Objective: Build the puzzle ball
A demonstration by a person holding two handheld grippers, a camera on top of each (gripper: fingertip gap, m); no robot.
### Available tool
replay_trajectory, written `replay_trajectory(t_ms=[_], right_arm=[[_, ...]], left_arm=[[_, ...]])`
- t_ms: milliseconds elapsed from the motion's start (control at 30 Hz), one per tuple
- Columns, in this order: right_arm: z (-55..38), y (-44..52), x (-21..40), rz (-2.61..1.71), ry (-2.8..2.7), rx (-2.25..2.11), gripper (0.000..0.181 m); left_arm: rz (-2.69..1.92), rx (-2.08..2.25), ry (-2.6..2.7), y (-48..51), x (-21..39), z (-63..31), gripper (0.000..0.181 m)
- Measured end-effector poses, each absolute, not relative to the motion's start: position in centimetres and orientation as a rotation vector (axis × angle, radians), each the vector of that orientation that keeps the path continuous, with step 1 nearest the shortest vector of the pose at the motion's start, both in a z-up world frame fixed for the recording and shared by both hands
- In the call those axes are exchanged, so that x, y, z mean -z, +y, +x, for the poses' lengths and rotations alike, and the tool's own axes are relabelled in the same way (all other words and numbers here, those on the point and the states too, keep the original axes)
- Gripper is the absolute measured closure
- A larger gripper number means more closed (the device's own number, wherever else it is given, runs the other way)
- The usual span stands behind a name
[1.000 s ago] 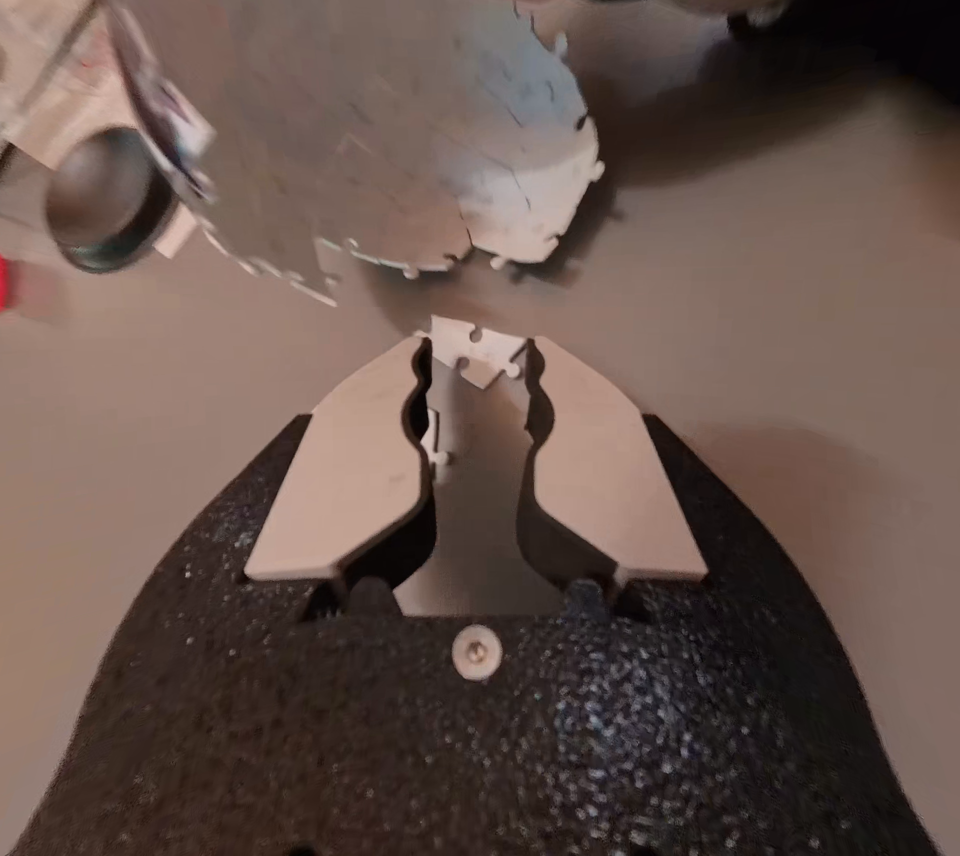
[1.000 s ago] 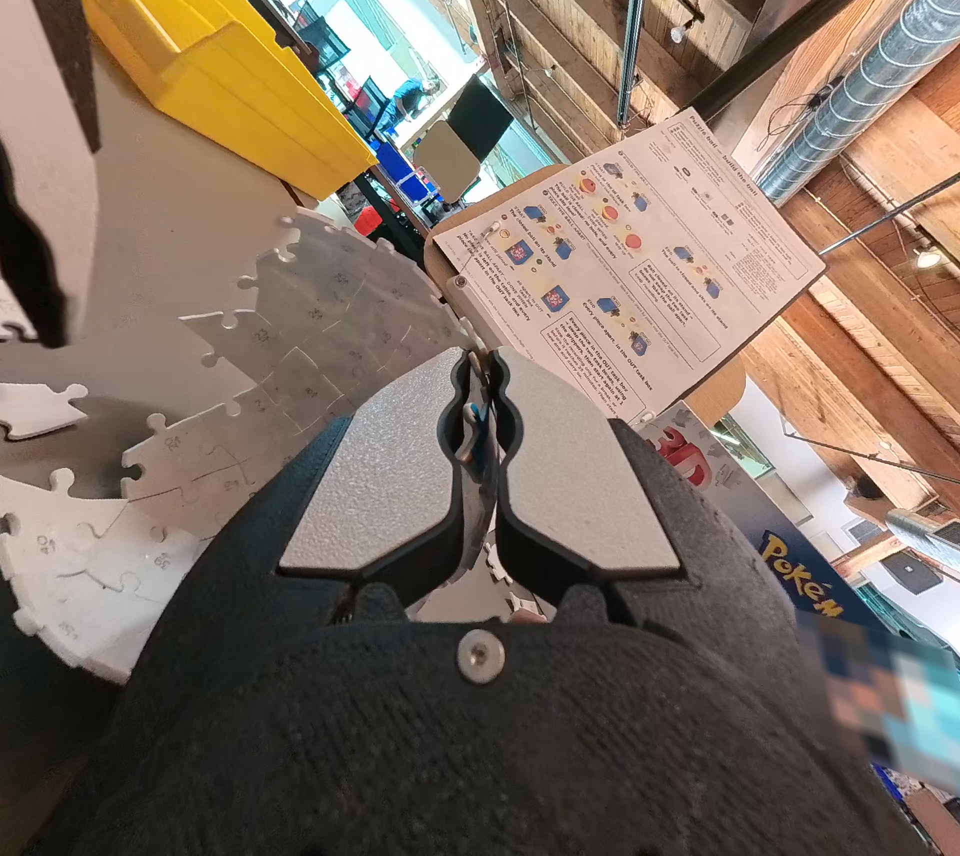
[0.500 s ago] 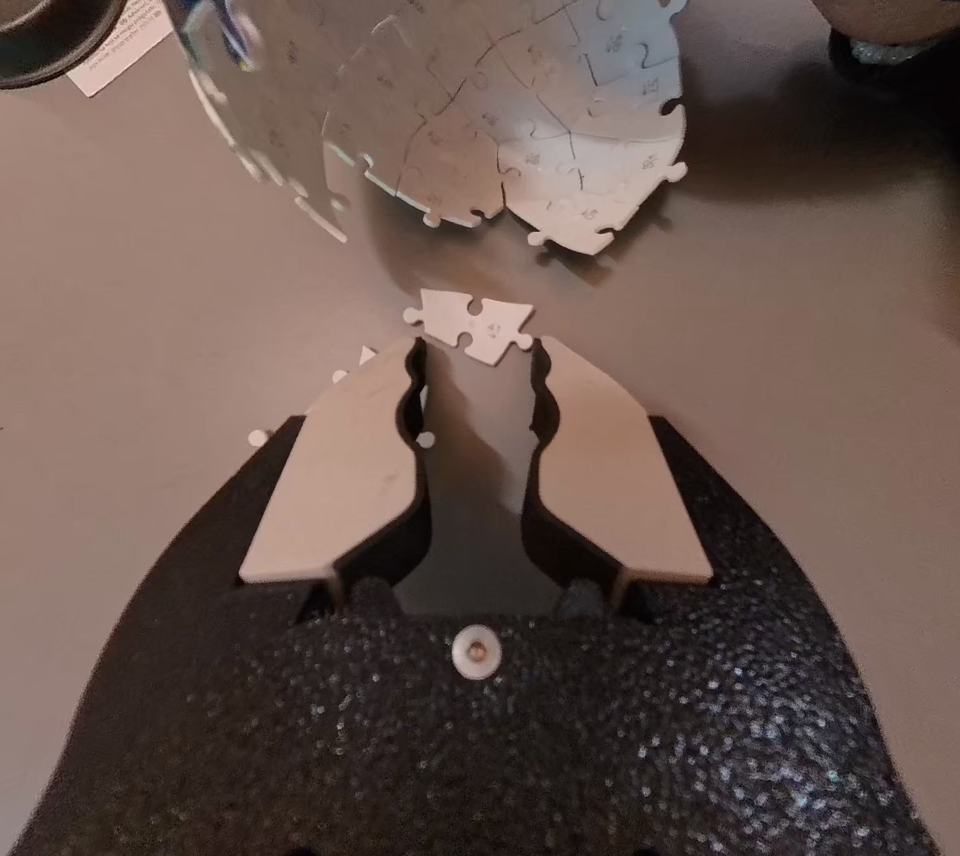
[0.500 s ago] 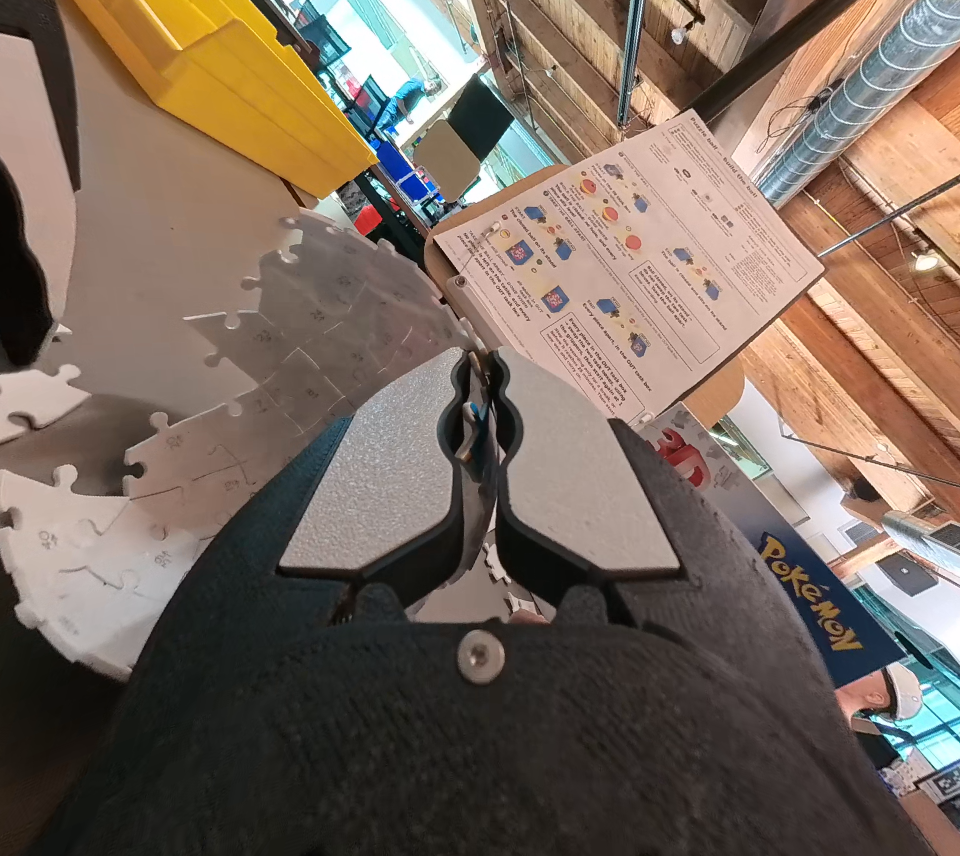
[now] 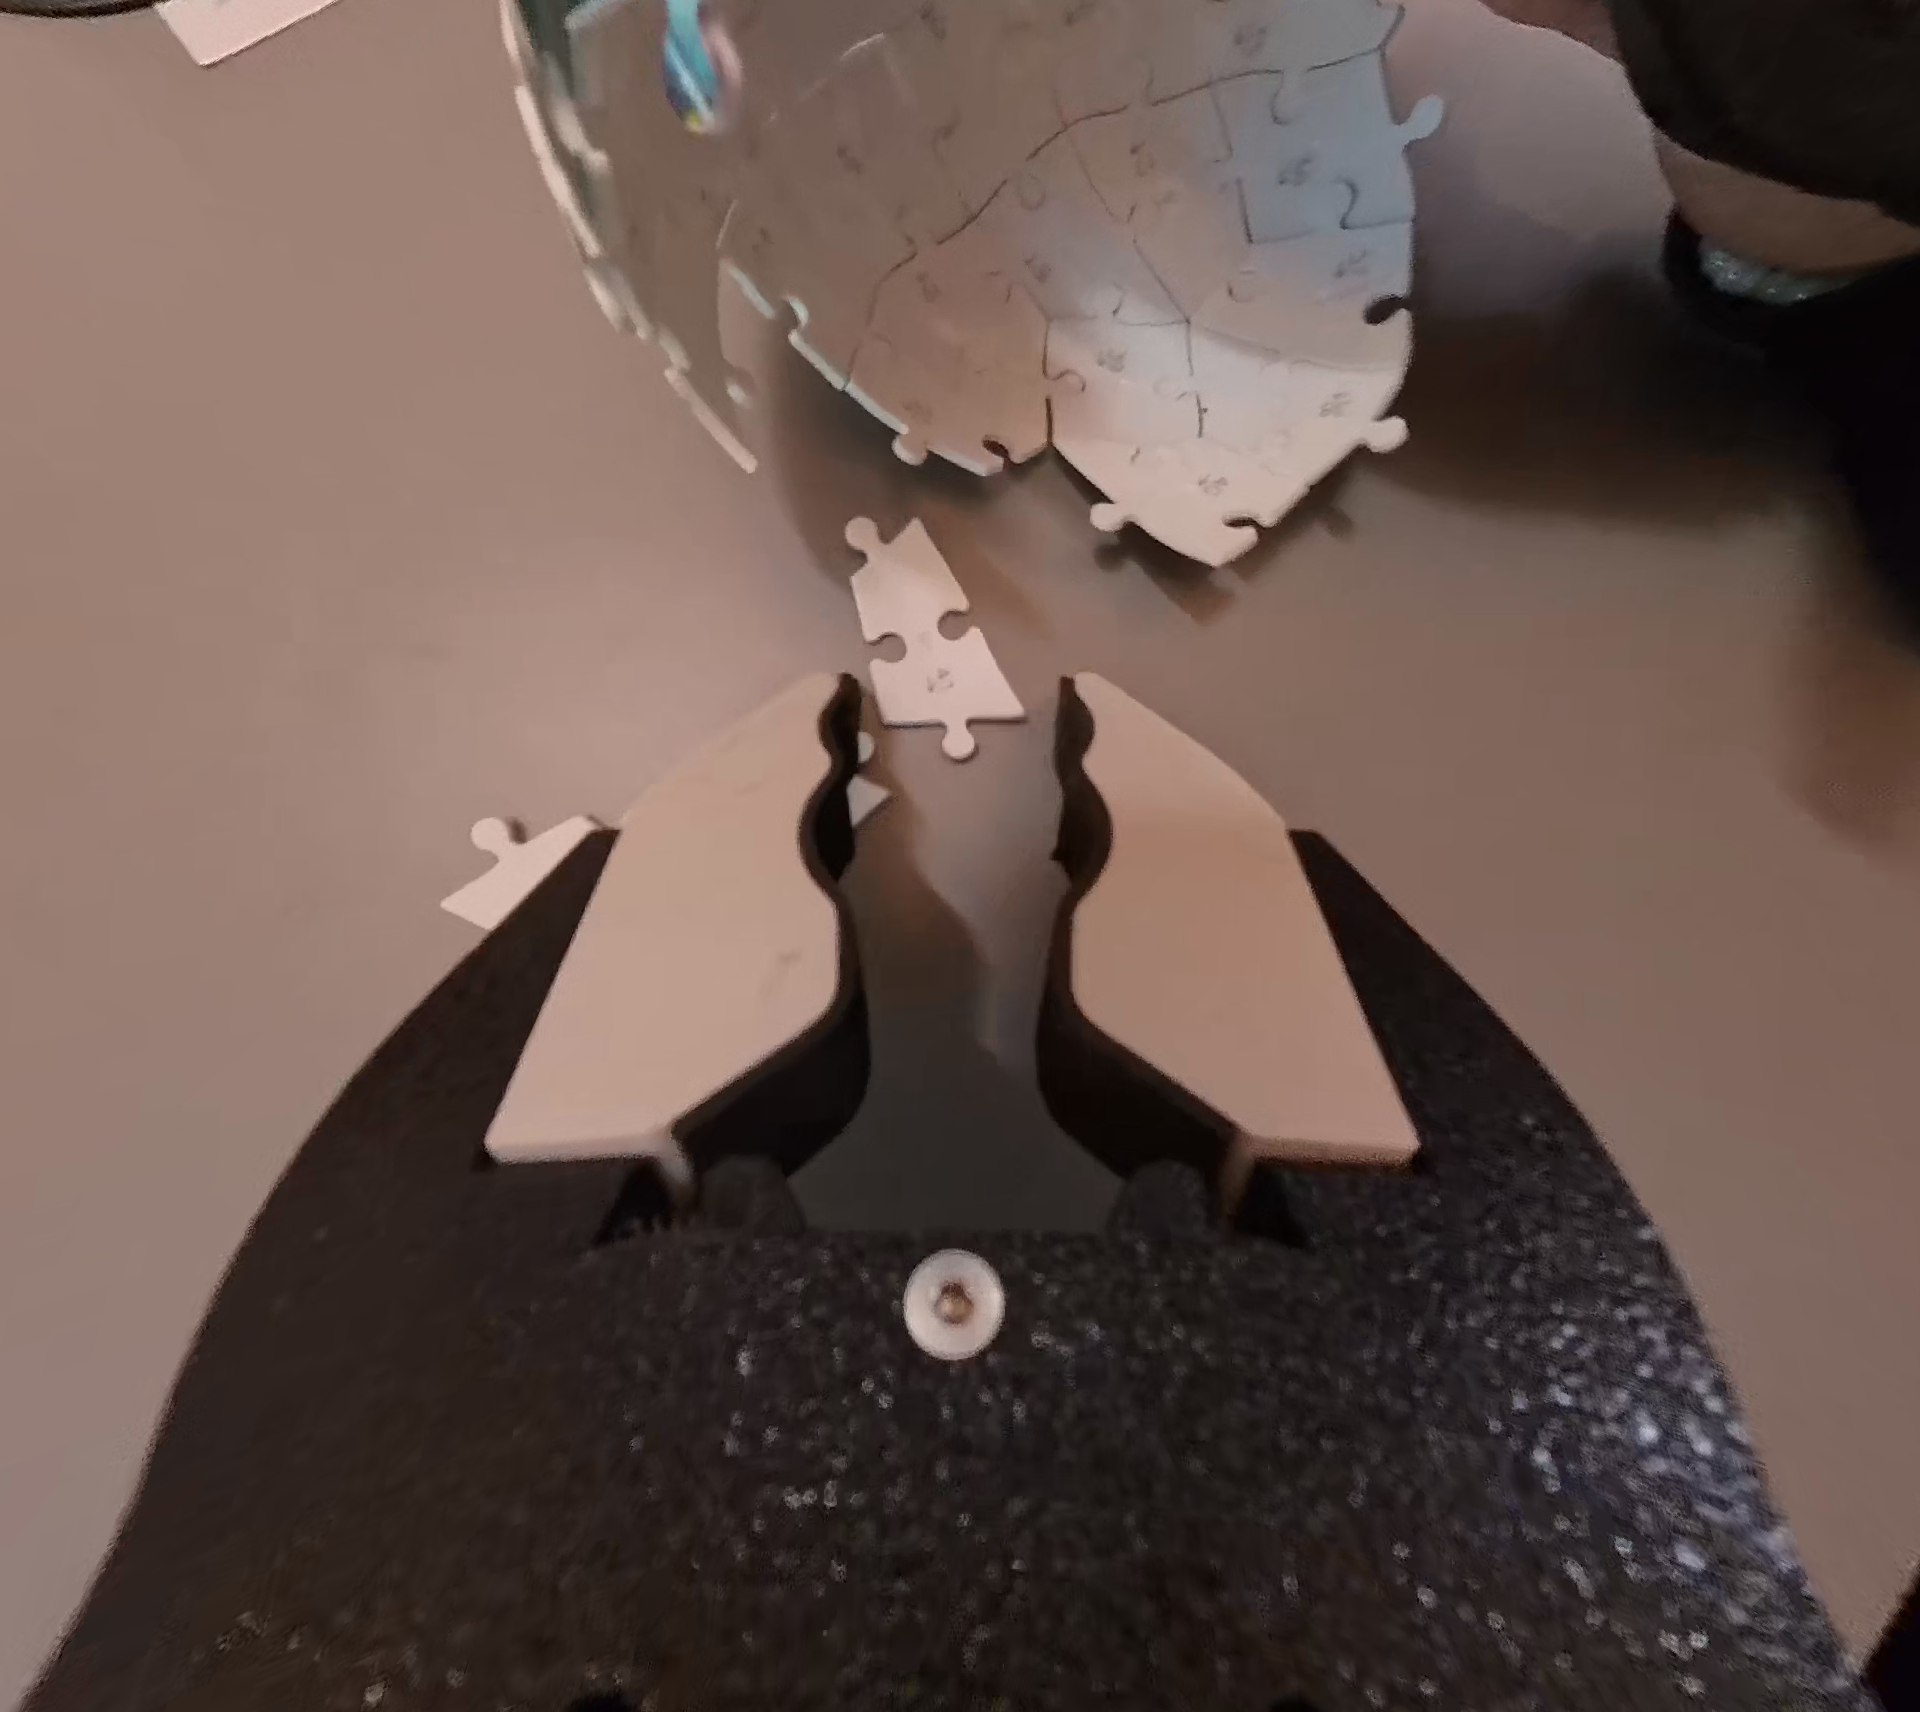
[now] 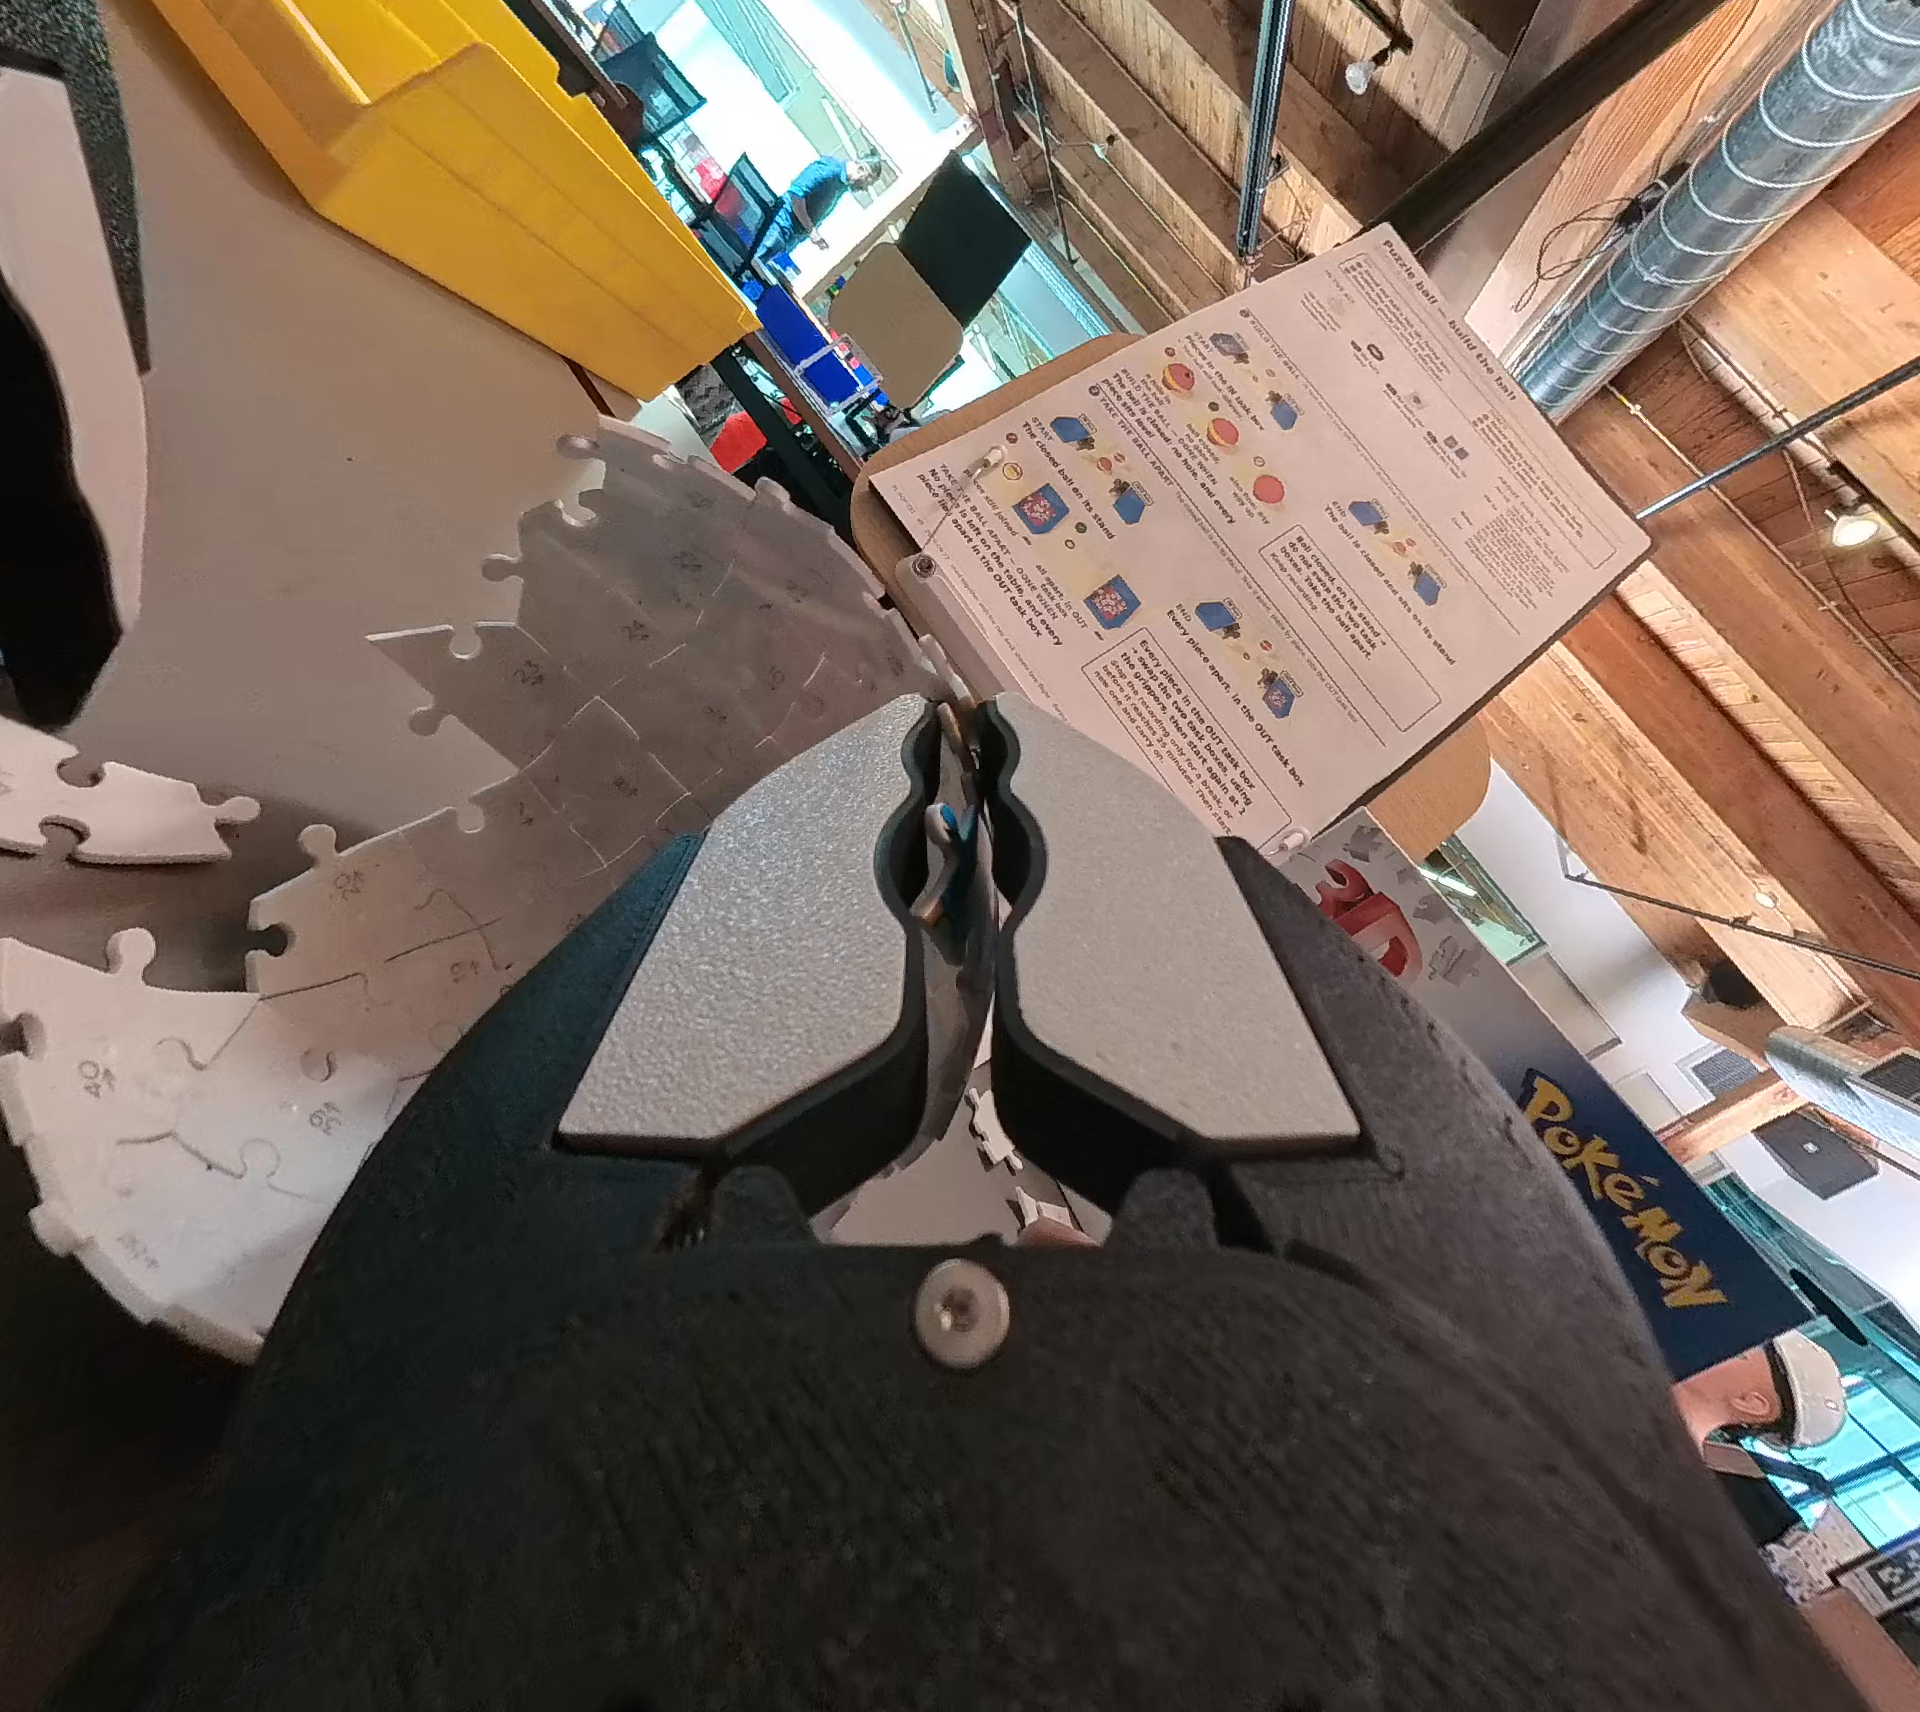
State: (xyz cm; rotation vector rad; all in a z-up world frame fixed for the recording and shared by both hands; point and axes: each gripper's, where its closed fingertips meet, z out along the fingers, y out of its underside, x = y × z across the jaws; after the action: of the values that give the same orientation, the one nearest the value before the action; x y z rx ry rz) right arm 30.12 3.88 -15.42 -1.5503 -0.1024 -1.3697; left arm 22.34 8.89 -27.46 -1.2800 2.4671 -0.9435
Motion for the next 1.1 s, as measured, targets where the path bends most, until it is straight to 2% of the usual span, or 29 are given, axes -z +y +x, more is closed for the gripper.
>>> replay_trajectory(t_ms=[100, 533, 900, 1100], right_arm=[[30.2, 3.9, 15.4, -1.551, -0.102, 1.369, 0.174], [30.0, 4.0, 15.4, -1.553, -0.124, 1.385, 0.174], [28.1, 5.6, 15.2, -1.541, -0.388, 1.555, 0.175], [27.5, 5.9, 15.0, -1.531, -0.466, 1.61, 0.175]], left_arm=[[-1.269, 0.891, 2.433, 9.3, 27.6, 22.8, 0.158], [-1.222, 0.859, 2.373, 9.2, 27.4, 22.9, 0.159], [-1.083, 0.876, 2.382, 8.0, 26.0, 21.5, 0.159], [-1.155, 0.853, 2.346, 7.6, 26.3, 22.0, 0.159]])
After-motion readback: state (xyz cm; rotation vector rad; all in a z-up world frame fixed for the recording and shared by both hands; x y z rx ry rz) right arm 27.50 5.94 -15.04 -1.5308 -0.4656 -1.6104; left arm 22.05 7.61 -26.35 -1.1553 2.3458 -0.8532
